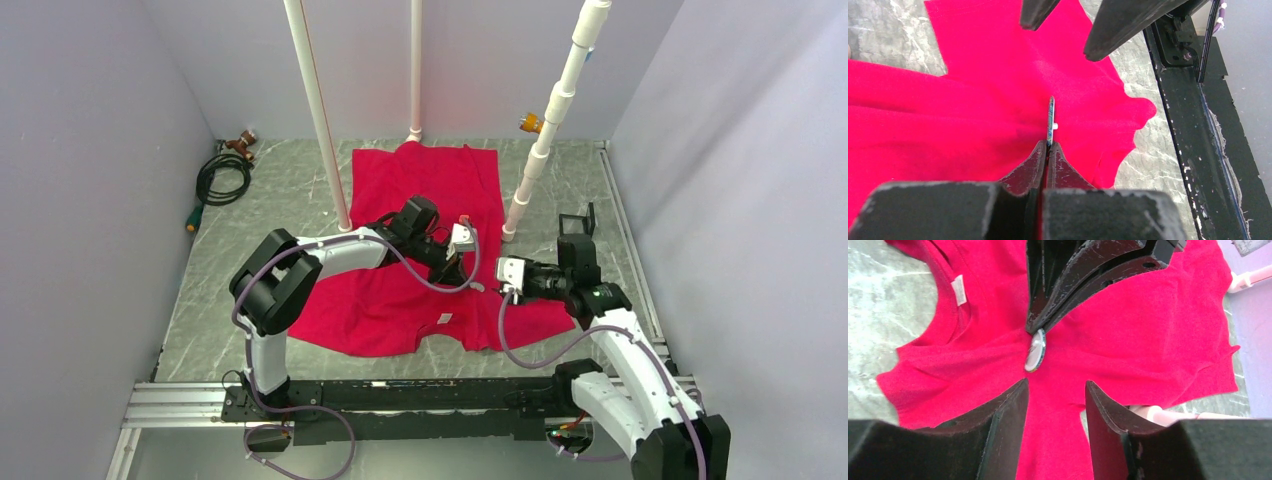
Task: Remove the brooch from the garment
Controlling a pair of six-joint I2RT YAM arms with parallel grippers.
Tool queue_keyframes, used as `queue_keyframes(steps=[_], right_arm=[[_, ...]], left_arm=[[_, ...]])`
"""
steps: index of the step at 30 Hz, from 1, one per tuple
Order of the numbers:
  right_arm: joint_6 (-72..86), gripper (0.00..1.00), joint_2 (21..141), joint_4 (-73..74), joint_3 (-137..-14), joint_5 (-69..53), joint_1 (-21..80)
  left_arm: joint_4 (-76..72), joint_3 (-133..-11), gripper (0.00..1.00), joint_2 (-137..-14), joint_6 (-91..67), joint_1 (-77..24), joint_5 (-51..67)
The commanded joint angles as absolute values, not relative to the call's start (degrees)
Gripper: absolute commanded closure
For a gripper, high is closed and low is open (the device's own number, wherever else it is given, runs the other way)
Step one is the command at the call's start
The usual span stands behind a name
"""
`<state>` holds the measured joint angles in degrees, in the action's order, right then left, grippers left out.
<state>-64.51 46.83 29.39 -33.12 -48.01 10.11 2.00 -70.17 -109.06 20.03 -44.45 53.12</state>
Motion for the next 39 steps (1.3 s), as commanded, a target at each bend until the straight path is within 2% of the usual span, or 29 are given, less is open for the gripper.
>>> queue_keyframes(steps=[1,4,9,30,32,36,39], right_arm=[[-63.34,0.54,48.15,18.61,-32.43,-45.00,12.13],[-61.84,0.60,48.01,15.09,-30.69,-44.65,13.71],[-60.31,0.62,49.12,11.92,-29.78,-44.24,16.14],[-64.90,0.65,52.70,15.50,-27.24,-41.64,18.81],[-65.10,0.69,53.14,15.80,-27.43,-41.66,18.81],[-65.70,0.86,53.83,15.88,-27.86,-42.22,18.81],[-66.61,0.87,54.20,16.95,-28.21,-43.09,18.78]], left_arm=[[0.97,-72.52,1.00,-109.33,18.34,-44.47,55.37],[0.79,-72.79,1.00,-109.35,18.11,-44.60,54.87],[0.44,-72.35,1.00,-108.88,17.95,-44.85,54.85],[-1.52,-71.23,1.00,-108.06,19.07,-45.52,54.56],[-1.36,-71.24,1.00,-108.02,19.39,-45.61,54.41],[-0.99,-71.31,1.00,-108.10,19.64,-45.61,54.65],[-0.91,-71.31,1.00,-107.87,19.81,-45.62,54.76]])
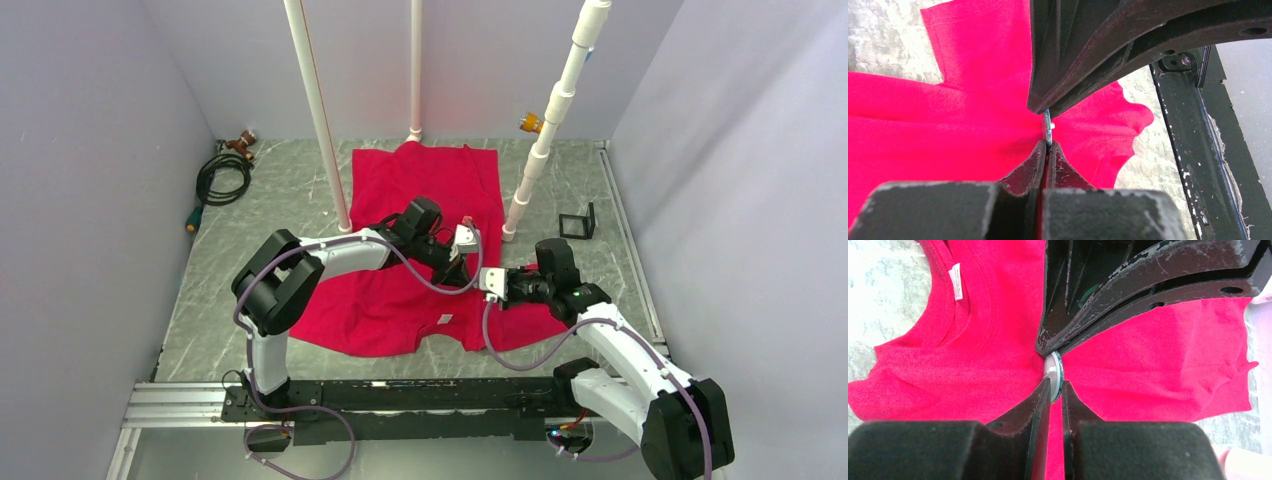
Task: Remove the brooch from the garment
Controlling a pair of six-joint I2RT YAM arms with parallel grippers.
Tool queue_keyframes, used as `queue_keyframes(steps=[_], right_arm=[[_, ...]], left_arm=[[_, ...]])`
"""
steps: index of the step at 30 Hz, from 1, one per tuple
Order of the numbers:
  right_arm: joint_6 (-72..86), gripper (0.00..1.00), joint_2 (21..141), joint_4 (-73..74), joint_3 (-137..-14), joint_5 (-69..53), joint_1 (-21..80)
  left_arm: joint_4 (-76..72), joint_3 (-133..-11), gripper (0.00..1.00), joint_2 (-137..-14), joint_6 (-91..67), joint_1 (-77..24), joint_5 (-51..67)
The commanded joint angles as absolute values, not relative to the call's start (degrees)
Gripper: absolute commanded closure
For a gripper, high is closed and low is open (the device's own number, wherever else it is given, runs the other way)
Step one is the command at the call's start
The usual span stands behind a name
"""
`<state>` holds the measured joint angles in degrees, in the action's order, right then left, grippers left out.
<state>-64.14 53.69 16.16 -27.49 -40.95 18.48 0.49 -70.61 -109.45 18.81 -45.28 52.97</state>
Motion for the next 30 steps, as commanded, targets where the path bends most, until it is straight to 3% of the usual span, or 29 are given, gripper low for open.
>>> queue_keyframes(steps=[1,11,17,22,25,28,30], right_arm=[[-66.96,0.87,54.29,17.57,-28.36,-43.29,18.81],[-69.04,0.82,54.53,21.99,-28.21,-44.66,18.90],[-67.66,1.00,55.12,21.33,-28.48,-44.16,18.90],[-66.09,1.00,54.53,20.77,-27.89,-43.73,18.90],[-61.53,1.00,53.18,17.32,-26.91,-43.18,18.82],[-56.61,1.00,50.92,11.64,-24.83,-43.02,18.56],[-53.19,1.00,49.12,8.17,-23.23,-43.42,18.55]], left_arm=[[-0.88,-71.30,1.00,-107.74,20.00,-45.62,54.82],[-0.40,-71.20,1.00,-107.51,23.17,-46.19,55.50],[-1.40,-70.43,1.00,-107.09,23.68,-46.41,55.56],[-3.24,-68.49,0.99,-105.71,22.72,-46.19,55.73],[-6.45,-66.66,0.75,-105.29,19.73,-45.02,56.06],[-16.12,-61.95,0.63,-103.62,15.33,-43.23,56.89],[-26.75,-56.44,0.61,-101.67,11.76,-41.91,56.73]])
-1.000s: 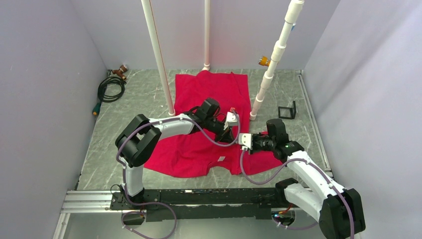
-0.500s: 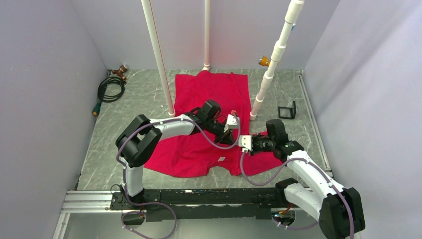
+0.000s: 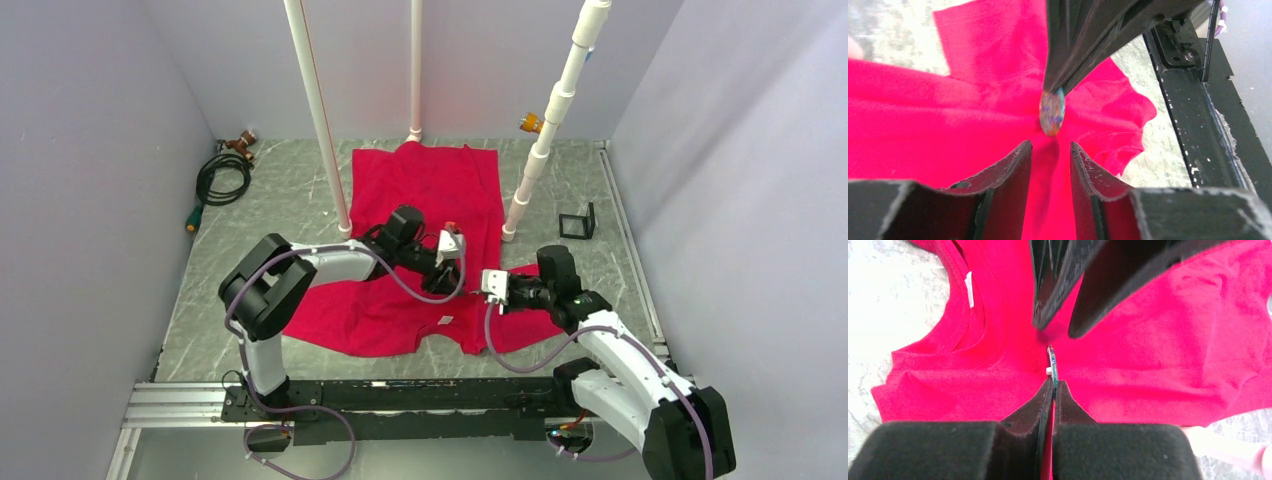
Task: Remove the brooch from the garment
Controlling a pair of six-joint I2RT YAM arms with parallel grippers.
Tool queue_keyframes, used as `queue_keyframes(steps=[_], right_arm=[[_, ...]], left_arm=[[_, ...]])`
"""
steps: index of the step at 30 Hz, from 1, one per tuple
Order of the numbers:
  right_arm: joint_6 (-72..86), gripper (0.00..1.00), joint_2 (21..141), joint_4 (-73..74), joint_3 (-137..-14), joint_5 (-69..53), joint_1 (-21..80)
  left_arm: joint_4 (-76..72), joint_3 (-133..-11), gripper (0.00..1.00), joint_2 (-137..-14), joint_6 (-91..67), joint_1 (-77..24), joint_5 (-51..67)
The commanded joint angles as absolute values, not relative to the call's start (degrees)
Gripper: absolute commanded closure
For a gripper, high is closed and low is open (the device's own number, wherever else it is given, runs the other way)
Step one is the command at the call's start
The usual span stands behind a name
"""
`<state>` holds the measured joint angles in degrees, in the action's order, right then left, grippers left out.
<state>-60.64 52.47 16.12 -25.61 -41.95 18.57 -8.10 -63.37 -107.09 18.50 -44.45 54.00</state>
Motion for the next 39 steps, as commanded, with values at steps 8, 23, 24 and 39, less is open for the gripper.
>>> queue_keyframes(steps=[8,23,24,39], right_arm=[[-36.46,1.00,46.38,-5.29,-19.18,-42.92,18.26],[-26.21,1.00,44.65,-12.21,-16.89,-46.16,18.12],[-25.77,1.00,44.66,-12.44,-16.83,-46.40,18.03],[-25.22,1.00,44.91,-12.18,-17.05,-48.72,17.67]], left_arm=[[-55.75,-42.81,0.59,-99.84,4.26,-38.19,54.20],[-65.18,-39.49,0.56,-100.18,6.41,-39.13,54.28],[-64.61,-39.73,0.57,-100.29,6.57,-39.44,54.16],[-59.04,-43.99,0.65,-102.57,5.46,-41.83,54.38]])
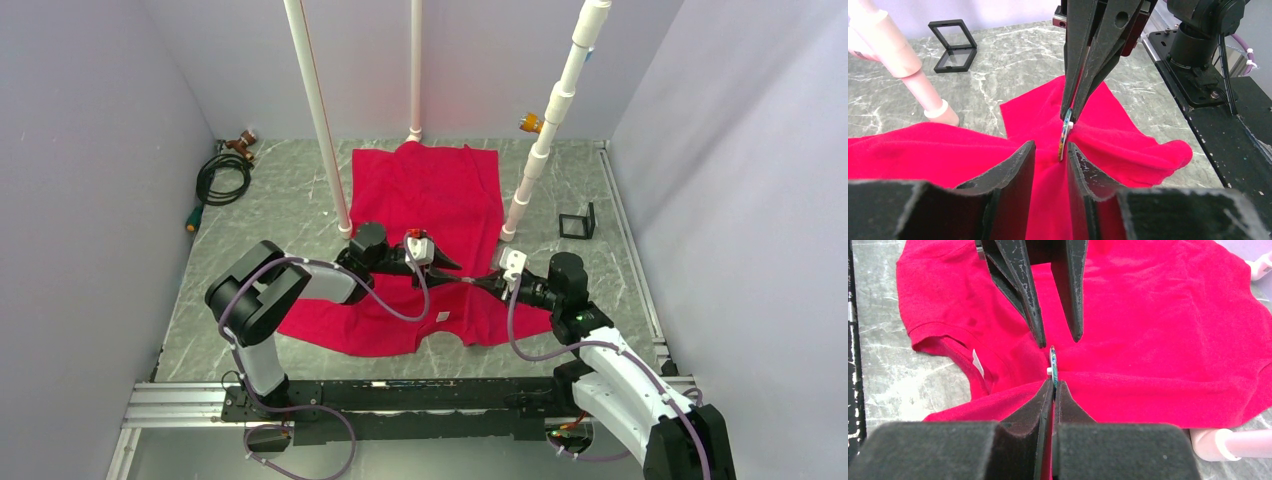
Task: Remove the brooch from the garment
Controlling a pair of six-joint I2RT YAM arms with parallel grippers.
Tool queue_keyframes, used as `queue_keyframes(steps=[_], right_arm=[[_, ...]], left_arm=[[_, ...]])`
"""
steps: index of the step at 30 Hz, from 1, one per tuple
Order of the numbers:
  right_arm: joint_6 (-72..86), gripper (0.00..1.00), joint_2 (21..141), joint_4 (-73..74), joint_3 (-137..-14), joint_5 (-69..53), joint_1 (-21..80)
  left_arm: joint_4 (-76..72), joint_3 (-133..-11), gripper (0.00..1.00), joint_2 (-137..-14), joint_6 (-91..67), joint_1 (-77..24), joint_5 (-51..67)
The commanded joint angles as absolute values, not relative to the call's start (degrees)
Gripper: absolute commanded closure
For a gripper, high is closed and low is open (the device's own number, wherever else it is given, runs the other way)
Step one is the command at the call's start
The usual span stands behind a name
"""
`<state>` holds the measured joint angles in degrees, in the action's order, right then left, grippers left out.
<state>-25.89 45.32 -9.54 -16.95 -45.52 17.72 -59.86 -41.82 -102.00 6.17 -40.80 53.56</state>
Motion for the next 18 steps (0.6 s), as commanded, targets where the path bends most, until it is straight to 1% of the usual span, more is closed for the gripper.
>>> queue_keyframes(steps=[1,2,9,12,13,16,18], right_arm=[[-25.25,1.00,44.91,-12.21,-17.13,-48.84,17.67],[-25.16,1.00,45.02,-12.22,-17.25,-49.01,17.67],[-25.02,1.00,45.21,-11.95,-17.45,-49.38,17.50],[-25.81,1.00,45.59,-10.92,-17.67,-49.70,17.40],[-26.80,1.00,45.90,-9.75,-17.97,-49.74,17.40],[-32.17,1.00,47.39,-4.22,-19.55,-50.04,17.40],[-33.04,0.94,48.15,-3.59,-20.03,-49.19,17.03]], left_arm=[[-58.35,-44.09,0.66,-102.63,5.93,-42.09,54.14],[-57.71,-44.19,0.67,-102.66,6.41,-42.36,53.95],[-53.73,-45.35,0.83,-103.30,8.13,-42.80,53.81],[-52.53,-46.26,0.98,-103.32,7.61,-42.85,54.31],[-53.17,-46.05,1.00,-103.29,7.14,-42.82,54.32],[-52.15,-46.76,1.00,-103.11,7.07,-42.83,55.72],[-50.63,-47.18,1.00,-103.03,7.69,-42.97,55.93]])
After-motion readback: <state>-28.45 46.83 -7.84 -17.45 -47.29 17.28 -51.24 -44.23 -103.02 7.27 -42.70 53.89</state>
